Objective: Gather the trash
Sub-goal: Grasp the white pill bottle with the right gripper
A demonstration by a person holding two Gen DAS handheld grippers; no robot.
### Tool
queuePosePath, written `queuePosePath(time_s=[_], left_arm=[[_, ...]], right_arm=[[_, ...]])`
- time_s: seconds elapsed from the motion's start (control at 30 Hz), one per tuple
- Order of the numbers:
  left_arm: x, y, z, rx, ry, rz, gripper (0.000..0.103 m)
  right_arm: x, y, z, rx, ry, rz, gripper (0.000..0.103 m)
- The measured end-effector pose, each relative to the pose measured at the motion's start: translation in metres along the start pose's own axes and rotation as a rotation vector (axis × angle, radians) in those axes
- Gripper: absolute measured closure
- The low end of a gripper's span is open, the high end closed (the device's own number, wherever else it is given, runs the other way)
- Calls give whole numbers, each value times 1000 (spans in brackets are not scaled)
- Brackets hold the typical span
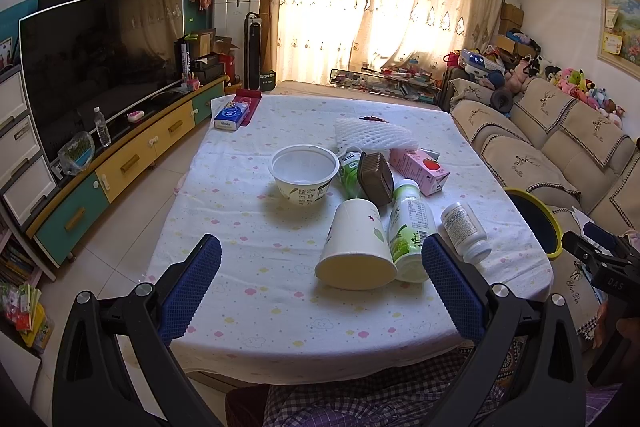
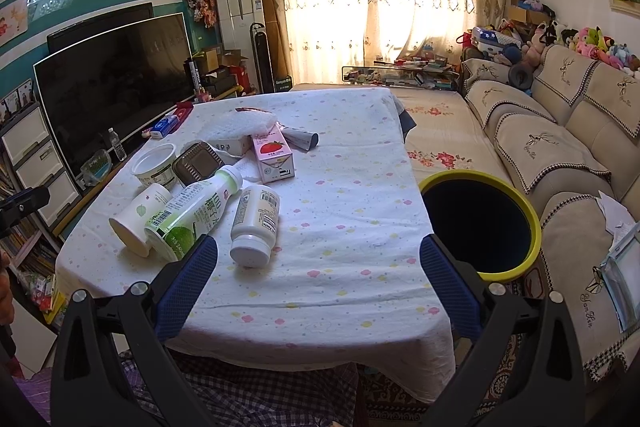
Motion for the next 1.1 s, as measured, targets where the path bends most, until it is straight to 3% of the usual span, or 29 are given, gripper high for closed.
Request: queuePosePath(time_s=[0.3,0.6,0.73,1.1], left_arm=[[-10,-4,1,11,1,22,4],[-31,-13,1,18,-7,69,4],[-41,-16,3,31,-13,83,4],[-56,-18,5,26,-24,65,4]], right_arm=[[-15,-5,5,-8,49,34,7],[-60,-6,27,11,114,72,7],[-78,-7,38,23,123,79,15],[-132,-6,54,25,136,142,22]])
Point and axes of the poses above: each gripper's, at about its wrist camera, not at the fingertips, and x roughly against the way its jaws point, z to its left, y to its top, the point moved 8 cm from there along -x, roughly the way its jaws point, and after that the axes turned 14 degrees about x, right-handed, at the moved point
